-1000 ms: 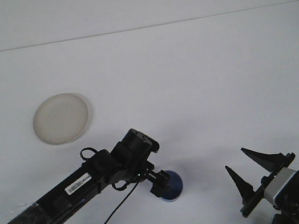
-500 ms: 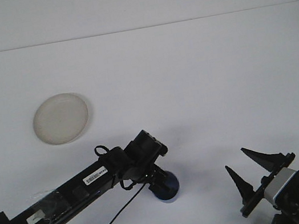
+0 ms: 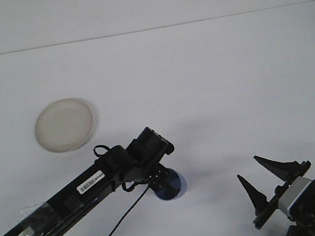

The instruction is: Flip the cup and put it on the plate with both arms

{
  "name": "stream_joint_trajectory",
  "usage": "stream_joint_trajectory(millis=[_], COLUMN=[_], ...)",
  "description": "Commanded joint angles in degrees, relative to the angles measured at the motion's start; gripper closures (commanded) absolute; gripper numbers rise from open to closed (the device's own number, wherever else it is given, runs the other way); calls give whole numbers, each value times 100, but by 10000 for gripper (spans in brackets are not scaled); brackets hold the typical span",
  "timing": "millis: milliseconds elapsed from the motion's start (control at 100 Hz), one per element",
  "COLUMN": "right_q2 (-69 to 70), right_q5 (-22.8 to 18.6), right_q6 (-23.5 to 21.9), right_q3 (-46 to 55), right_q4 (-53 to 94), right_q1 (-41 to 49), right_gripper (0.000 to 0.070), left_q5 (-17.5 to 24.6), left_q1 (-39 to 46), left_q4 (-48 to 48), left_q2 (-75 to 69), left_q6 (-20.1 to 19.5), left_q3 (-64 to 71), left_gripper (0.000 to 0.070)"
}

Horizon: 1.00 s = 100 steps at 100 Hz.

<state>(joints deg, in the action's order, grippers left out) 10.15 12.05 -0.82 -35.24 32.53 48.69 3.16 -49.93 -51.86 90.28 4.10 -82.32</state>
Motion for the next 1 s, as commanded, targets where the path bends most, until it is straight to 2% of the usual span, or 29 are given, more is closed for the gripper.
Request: stream_joint_trajectory(millis=[0, 190, 310, 590, 770, 990], right_q2=[-2, -2, -2, -2, -2, 2], right_q5=[0, 0, 0, 0, 0, 0], right_q6=[46, 46, 46, 44, 44, 44], right_q3=[-28, -28, -28, -28, -9, 9], right_q4=[-33, -33, -33, -13, -13, -15], right_q1=[48, 48, 48, 48, 48, 48], right_gripper=[280, 280, 280, 280, 280, 280], left_q5=[-247, -686, -726, -717, -715, -713], left_q1=[131, 1147, 2157, 4304, 4975, 5250], left_q4=[-227, -898, -883, -372, -188, -153], left_q2=[-116, -313, -306, 177, 841, 1587], left_q6=[-232, -568, -739, -601, -603, -605], left_q3=[-409, -1342, -1727, -1770, -1770, -1770], left_gripper=[692, 694, 695, 694, 694, 693])
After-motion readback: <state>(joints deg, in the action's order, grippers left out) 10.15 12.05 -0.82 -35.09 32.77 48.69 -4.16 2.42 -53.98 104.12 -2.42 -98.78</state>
